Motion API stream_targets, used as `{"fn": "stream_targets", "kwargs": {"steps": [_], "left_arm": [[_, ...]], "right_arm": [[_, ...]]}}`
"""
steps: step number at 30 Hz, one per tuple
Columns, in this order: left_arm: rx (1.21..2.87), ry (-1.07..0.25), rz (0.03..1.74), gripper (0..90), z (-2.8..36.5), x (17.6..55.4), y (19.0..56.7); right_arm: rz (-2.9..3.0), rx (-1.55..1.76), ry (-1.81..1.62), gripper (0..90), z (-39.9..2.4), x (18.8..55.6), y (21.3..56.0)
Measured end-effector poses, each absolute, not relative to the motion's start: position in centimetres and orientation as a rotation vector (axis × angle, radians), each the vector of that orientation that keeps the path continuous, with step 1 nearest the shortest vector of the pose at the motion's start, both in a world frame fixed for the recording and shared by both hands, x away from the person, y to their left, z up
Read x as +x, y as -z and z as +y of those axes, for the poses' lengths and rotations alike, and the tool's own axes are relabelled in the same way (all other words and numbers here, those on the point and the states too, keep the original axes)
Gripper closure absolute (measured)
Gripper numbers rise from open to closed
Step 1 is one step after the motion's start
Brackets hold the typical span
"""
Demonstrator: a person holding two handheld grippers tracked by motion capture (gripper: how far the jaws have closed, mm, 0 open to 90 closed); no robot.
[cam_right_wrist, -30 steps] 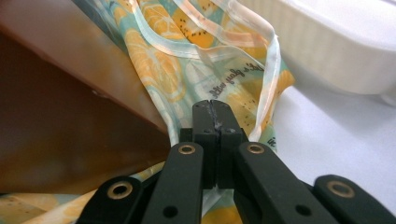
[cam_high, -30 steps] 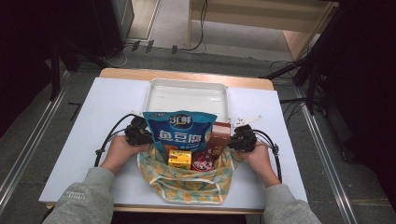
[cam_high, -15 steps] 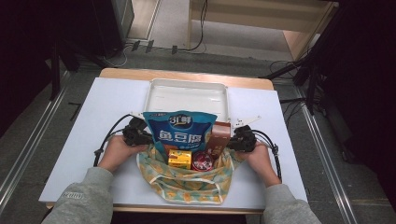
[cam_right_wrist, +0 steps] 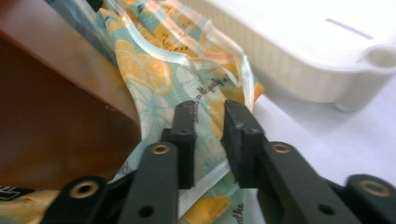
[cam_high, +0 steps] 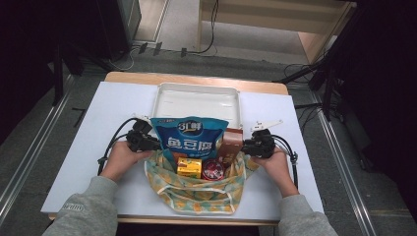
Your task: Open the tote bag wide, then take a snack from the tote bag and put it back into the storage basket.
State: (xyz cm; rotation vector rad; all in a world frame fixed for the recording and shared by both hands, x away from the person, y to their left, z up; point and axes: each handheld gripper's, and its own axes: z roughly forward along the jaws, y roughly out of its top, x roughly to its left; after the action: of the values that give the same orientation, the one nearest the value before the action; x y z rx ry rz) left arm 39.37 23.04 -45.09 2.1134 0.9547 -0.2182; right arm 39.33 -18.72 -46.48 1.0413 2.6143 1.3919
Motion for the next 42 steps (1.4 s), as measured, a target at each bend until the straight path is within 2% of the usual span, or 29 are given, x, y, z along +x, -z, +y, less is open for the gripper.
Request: {"fn": "stream_targets", "kwargs": {"steps": [7,13,42], "left_arm": [[2.099,0.194,0.921,57.5,23.3,38.7,43.8],[2.09,0.186,0.923,47.3,23.9,38.3,43.4],[2.089,0.14,0.893,43.1,25.3,36.6,40.7]], "right_arm": [[2.602,1.078,-1.399,55.2,-19.1,39.0,45.8],[2.545,1.102,-1.365,48.0,-19.6,38.9,45.2],[2.486,1.207,-1.282,45.5,-21.0,39.6,45.5]]}}
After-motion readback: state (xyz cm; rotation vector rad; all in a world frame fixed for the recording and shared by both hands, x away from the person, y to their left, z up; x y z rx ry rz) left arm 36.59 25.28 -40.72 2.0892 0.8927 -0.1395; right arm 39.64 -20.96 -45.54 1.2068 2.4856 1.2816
